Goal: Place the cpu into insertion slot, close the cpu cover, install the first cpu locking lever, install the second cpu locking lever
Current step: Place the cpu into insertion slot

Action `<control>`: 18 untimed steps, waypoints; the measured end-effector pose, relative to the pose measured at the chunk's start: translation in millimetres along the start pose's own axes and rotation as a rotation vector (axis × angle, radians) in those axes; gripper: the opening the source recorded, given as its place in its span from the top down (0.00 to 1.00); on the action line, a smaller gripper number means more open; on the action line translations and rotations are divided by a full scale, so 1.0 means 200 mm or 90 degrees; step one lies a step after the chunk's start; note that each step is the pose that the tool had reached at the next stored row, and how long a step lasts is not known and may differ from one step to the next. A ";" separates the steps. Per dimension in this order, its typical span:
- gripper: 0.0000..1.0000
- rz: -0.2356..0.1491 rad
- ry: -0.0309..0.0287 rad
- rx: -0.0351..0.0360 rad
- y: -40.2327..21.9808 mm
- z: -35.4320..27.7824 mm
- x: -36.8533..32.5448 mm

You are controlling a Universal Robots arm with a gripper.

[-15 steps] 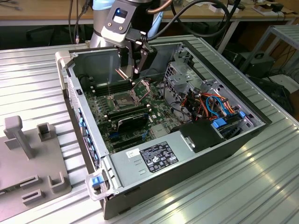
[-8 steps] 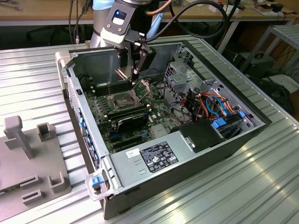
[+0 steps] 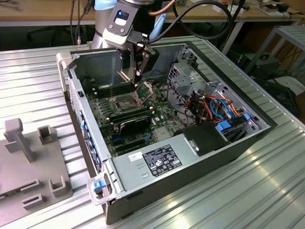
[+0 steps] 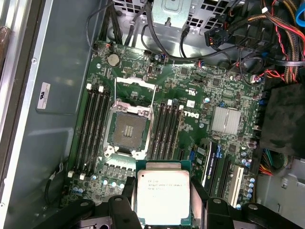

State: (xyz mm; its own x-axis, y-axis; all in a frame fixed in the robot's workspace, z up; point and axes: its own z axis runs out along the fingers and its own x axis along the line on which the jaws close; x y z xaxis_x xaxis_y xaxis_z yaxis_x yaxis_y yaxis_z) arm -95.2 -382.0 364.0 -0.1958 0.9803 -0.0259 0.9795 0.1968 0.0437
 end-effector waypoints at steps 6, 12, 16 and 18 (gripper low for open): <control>0.45 0.002 0.0007 0.0008 0.035 0.065 0.043; 0.45 0.026 -0.0001 0.0019 0.051 0.125 0.045; 0.45 0.061 -0.0016 0.0028 0.055 0.165 0.047; 0.45 0.061 -0.0016 0.0028 0.055 0.165 0.047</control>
State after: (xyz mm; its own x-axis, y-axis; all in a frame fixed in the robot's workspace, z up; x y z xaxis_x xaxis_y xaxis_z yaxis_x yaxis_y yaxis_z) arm -84.6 -371.2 331.2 -0.1011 0.9946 -0.0244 0.9939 0.1021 0.0418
